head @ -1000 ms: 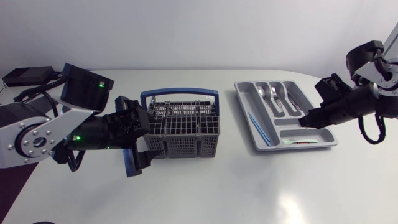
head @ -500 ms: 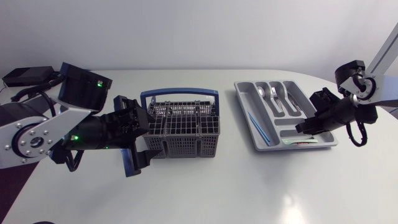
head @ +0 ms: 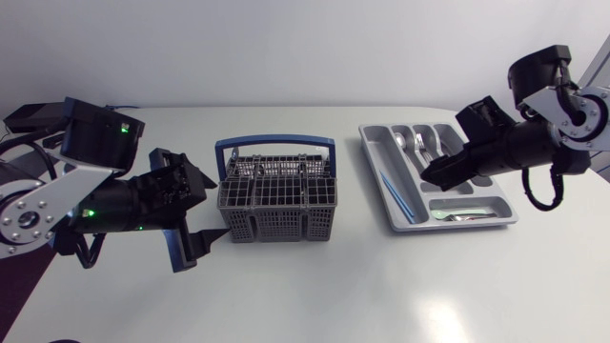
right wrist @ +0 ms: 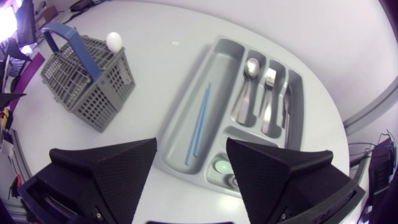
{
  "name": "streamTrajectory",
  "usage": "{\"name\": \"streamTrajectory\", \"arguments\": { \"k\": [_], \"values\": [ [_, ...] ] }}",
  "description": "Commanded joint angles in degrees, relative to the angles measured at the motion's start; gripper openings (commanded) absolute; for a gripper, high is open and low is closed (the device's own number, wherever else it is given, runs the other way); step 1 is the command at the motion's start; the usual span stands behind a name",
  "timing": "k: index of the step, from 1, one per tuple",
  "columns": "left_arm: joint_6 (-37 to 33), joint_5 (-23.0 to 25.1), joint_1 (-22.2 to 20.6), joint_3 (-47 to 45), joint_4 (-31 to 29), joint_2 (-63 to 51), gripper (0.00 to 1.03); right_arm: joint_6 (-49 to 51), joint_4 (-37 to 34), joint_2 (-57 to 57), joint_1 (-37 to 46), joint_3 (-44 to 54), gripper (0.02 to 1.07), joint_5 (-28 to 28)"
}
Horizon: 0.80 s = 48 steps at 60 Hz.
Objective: Unload the cutlery basket into the drawer organizer.
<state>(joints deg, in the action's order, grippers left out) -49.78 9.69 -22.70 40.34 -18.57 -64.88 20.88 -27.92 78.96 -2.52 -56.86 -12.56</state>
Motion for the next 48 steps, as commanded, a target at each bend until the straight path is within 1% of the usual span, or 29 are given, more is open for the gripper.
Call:
{"name": "streamTrajectory", "arguments": {
  "k": [1, 4, 6, 13, 18, 20, 21, 22, 23, 25, 26, 32, 37, 48],
  "values": [
    [-1.2, -0.3, 1.0, -2.7, -0.5, 0.5, 0.98, -2.8, 1.2, 2.1, -2.4, 1.7, 0.81, -1.6],
    [-1.2, -0.3, 1.4, -3.3, -0.5, 0.4, 0.97, -3.7, 3.5, 2.3, -4.2, 1.9, 0.77, -3.6],
    [-1.1, -0.3, 1.9, -3.6, -0.4, 0.3, 0.96, -5.0, 5.9, 2.3, -5.3, 2.2, 0.71, -3.6],
    [-0.5, -0.2, 2.5, -4.6, -0.4, -0.9, 0.85, -8.1, 10.1, 3.7, -9.3, 1.0, 0.4, -4.8],
    [-0.1, -0.2, 2.5, -5.5, 0.1, -1.5, 0.66, -10.5, 13.0, 5.8, -11.1, -0.5, 0.23, -5.9],
    [0.0, -0.2, 2.5, -5.9, 0.4, -1.7, 0.57, -11.1, 13.3, 7.0, -11.5, -1.4, 0.15, -6.5],
    [0.1, -0.2, 2.5, -6.0, 0.5, -1.8, 0.51, -11.5, 13.5, 7.8, -11.7, -2.1, 0.1, -7.5],
    [0.3, -0.2, 2.5, -6.1, 0.8, -2.0, 0.45, -11.7, 13.7, 8.3, -11.7, -2.5, 0.08, -8.4],
    [0.5, -0.2, 2.5, -6.1, 0.9, -2.0, 0.43, -12.0, 13.9, 8.8, -11.8, -2.9, 0.08, -8.7],
    [0.8, -0.2, 2.4, -6.2, 1.0, -2.8, 0.26, -12.8, 14.7, 9.9, -12.3, -3.7, 0.08, -9.0],
    [0.8, -0.1, 2.5, -6.2, 1.0, -3.1, 0.21, -13.0, 15.1, 10.3, -12.4, -4.0, 0.08, -9.0],
    [0.9, 0.1, 2.0, -6.8, 1.0, -5.1, 0.2, -14.8, 18.0, 12.9, -13.2, -5.7, 0.08, -9.1],
    [1.0, 0.2, 1.1, -6.9, 1.1, -7.0, 0.2, -15.9, 19.0, 15.3, -13.6, -7.7, 0.08, -10.6],
    [1.4, 0.2, 0.0, -6.7, 3.0, -9.2, 0.2, -17.5, 18.9, 20.1, -14.6, -12.7, 0.08, -13.5]
  ]
}}
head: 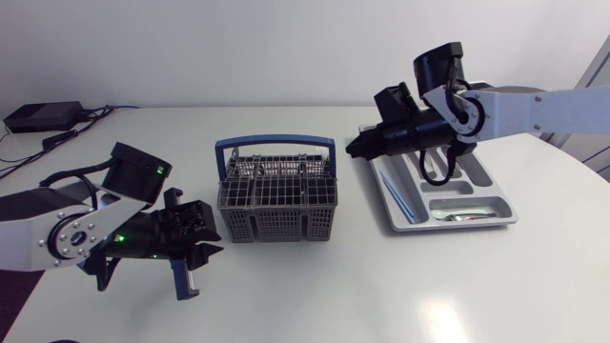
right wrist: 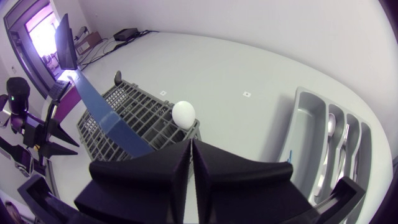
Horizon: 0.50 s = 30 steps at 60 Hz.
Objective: Unload the cutlery basket into the drawer organizer.
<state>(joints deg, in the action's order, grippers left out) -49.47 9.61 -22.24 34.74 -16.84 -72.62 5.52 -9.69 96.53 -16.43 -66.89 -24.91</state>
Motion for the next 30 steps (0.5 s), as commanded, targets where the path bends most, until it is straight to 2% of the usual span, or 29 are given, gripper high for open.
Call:
{"name": "streamTrajectory", "arguments": {
  "k": [1, 16, 30],
  "values": [
    [1.1, 0.3, -0.5, -1.0, 1.5, -1.6, 0.2, -2.2, 0.5, 2.9, -0.9, -3.2, 0.08, -1.4],
    [1.0, 0.3, 0.7, -0.4, 6.8, -5.1, 0.2, -3.1, -0.7, 4.3, -2.0, -6.0, 0.08, -6.8],
    [-0.7, 0.2, 4.7, 0.4, 12.6, -8.9, 0.2, -2.7, -1.8, -0.2, -3.4, -0.4, 0.08, -11.1]
  ]
}}
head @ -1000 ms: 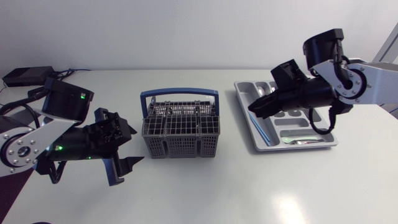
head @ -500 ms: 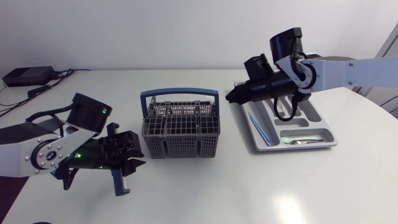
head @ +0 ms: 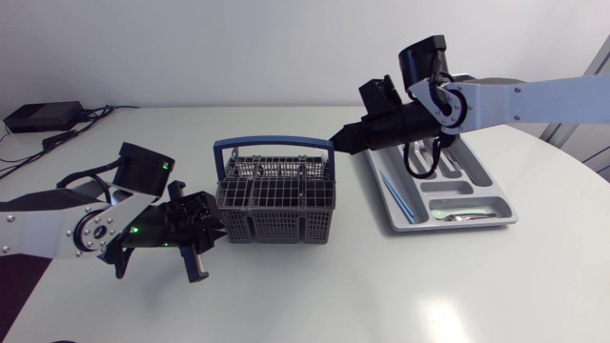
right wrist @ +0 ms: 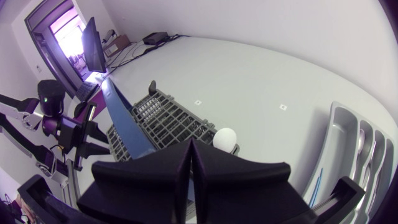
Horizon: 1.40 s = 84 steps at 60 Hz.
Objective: Unload the cutlery basket into the drawer organizer.
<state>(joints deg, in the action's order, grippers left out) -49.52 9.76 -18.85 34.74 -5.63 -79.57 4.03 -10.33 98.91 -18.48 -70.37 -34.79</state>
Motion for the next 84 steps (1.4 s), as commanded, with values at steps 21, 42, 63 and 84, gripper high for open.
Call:
{"name": "streamTrajectory", "arguments": {
  "k": [21, 42, 63, 84],
  "values": [
    [-1.5, 0.2, 2.8, 7.1, 4.7, -8.1, 0.2, -0.3, -7.1, -13.0, -5.6, 10.3, 0.08, -1.3],
    [-1.1, 0.1, 2.4, 16.1, 4.6, -15.7, 0.2, -0.3, -10.0, -18.7, -6.7, 12.6, 0.08, 2.4],
    [-1.9, 0.2, 6.3, 16.1, 5.3, -15.9, 0.2, 4.8, -7.9, -10.8, 5.1, 17.3, 0.08, 2.2],
    [1.4, 0.6, 6.3, 21.6, 6.8, -20.7, 0.2, 4.6, -8.1, -10.1, -0.3, 18.9, 0.08, 1.8]
  ]
}}
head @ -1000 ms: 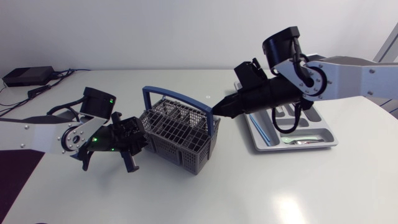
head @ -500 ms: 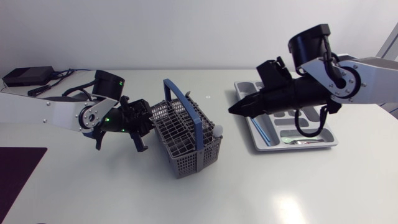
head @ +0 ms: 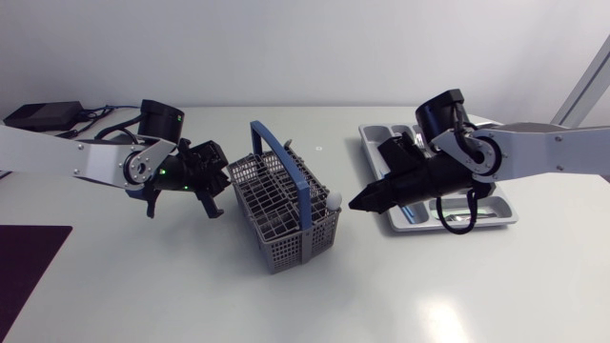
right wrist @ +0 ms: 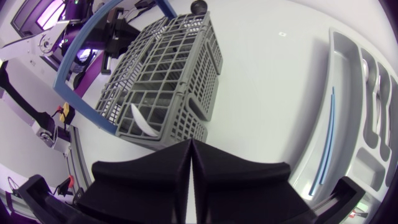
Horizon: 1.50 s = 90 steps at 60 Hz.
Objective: Unload the cutlery basket into the drawer organizer.
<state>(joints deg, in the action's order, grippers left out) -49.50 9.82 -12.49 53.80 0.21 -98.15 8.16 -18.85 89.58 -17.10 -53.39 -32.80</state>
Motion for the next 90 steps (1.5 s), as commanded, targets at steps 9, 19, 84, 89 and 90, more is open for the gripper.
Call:
{"name": "streamTrajectory", "arguments": {
  "k": [9, 19, 84, 89, 90],
  "values": [
    [2.9, 1.2, -1.4, 5.3, 0.9, -4.2, 0.2, -0.4, 0.2, -1.7, -4.7, 2.1, 0.08, -1.0],
    [3.6, 1.3, -2.9, 7.9, 0.9, -5.9, 0.2, -1.1, 0.0, -3.1, -8.6, 2.6, 0.08, -2.2],
    [10.2, -1.5, -22.6, -8.4, -22.9, 41.3, 0.21, 0.7, 1.4, -3.2, -2.0, -4.3, 0.08, -2.4],
    [12.1, -3.3, -25.8, -6.3, -23.6, 41.4, 0.21, 1.0, 1.4, -4.2, -1.8, -3.3, 0.08, -2.4],
    [12.3, -3.5, -26.5, -6.0, -23.9, 41.4, 0.21, 1.0, 1.3, -4.2, -1.8, -3.2, 0.08, -2.4]
  ]
}}
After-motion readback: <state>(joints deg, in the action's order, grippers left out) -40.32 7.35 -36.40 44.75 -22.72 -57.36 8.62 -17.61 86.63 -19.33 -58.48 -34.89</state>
